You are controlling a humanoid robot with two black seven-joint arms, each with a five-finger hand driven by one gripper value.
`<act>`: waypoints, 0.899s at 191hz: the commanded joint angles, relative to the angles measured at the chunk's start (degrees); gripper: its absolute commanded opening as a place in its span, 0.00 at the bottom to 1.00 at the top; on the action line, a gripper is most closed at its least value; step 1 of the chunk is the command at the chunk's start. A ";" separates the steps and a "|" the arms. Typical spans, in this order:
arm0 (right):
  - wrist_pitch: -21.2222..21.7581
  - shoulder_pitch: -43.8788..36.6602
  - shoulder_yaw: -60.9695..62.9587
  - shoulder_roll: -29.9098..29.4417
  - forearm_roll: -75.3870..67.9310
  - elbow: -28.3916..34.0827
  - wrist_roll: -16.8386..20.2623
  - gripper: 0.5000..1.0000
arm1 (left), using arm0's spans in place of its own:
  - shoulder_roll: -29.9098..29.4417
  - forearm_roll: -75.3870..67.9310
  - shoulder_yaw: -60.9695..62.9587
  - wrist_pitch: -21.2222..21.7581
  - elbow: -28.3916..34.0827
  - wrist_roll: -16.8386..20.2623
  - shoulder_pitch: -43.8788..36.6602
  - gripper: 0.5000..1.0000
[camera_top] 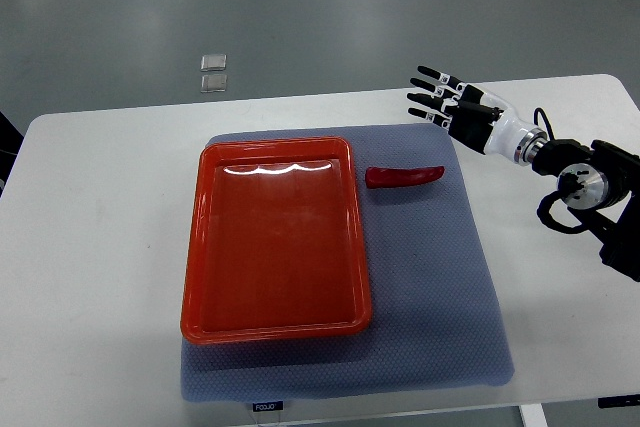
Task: Place red pepper on red tray
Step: 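Move the right hand down toward the red pepper beside the tray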
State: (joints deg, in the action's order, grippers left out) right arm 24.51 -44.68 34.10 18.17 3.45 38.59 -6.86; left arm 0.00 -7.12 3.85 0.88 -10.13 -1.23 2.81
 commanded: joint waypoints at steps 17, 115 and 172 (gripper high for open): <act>0.01 -0.15 0.00 0.02 -0.02 0.08 0.00 0.83 | 0.00 0.09 -0.16 0.79 0.28 0.18 0.00 1.00; 0.10 -2.26 0.00 1.08 21.60 0.96 -0.61 0.83 | 0.00 0.09 0.02 0.70 0.63 0.09 0.00 1.00; 0.10 -7.09 -0.35 4.33 52.71 4.92 -2.72 0.83 | 0.00 0.09 0.02 0.70 0.55 0.09 0.00 1.00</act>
State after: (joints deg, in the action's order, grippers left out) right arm 24.54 -50.58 33.80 22.14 45.65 43.17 -8.46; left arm 0.00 -7.04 3.87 1.58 -9.55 -1.15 2.81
